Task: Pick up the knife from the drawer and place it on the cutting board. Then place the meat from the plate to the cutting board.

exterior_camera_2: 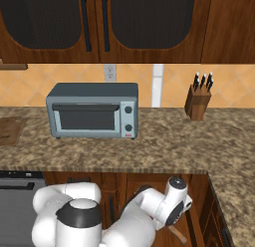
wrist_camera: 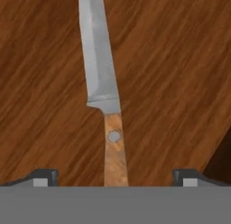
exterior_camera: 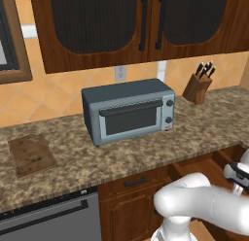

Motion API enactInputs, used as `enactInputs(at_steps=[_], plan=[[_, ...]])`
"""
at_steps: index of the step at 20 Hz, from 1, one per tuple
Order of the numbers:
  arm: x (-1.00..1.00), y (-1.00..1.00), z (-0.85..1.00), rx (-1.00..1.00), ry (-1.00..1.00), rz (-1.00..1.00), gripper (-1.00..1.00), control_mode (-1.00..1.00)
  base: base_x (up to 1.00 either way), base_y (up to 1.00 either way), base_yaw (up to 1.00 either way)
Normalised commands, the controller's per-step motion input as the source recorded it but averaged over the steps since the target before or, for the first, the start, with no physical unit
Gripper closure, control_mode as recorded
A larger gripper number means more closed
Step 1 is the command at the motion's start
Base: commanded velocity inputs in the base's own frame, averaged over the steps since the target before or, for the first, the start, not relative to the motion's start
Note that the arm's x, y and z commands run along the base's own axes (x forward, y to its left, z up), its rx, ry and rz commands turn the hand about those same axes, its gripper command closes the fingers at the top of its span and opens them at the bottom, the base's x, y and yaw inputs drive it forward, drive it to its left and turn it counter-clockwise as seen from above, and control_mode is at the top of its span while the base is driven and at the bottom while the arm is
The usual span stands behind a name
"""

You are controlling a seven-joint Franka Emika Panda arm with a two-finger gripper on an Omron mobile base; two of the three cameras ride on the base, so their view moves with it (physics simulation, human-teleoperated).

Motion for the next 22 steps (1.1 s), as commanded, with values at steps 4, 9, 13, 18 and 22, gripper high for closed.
enactInputs(at_steps=[4, 9, 13, 18, 22], plan=[[-0.23, 0.05, -0.33, 0.0, 0.06, 0.0, -1.0, -1.0, 0.0, 0.0, 0.0], [-0.02, 0.07, -0.42, 0.0, 0.1, 0.0, -1.0, -1.0, 0.0, 0.0, 0.0], [0.27, -0.06, -0.15, 0.01, 0.09, 0.0, -1.0, -1.0, 0.0, 0.0, 0.0], [0.14, -0.11, -0.07, 0.03, 0.08, 0.0, -1.0, -1.0, 0.0, 0.0, 0.0], [0.05, -0.15, -0.44, 0.0, 0.07, 0.01, -1.0, -1.0, 0.0, 0.0, 0.0]])
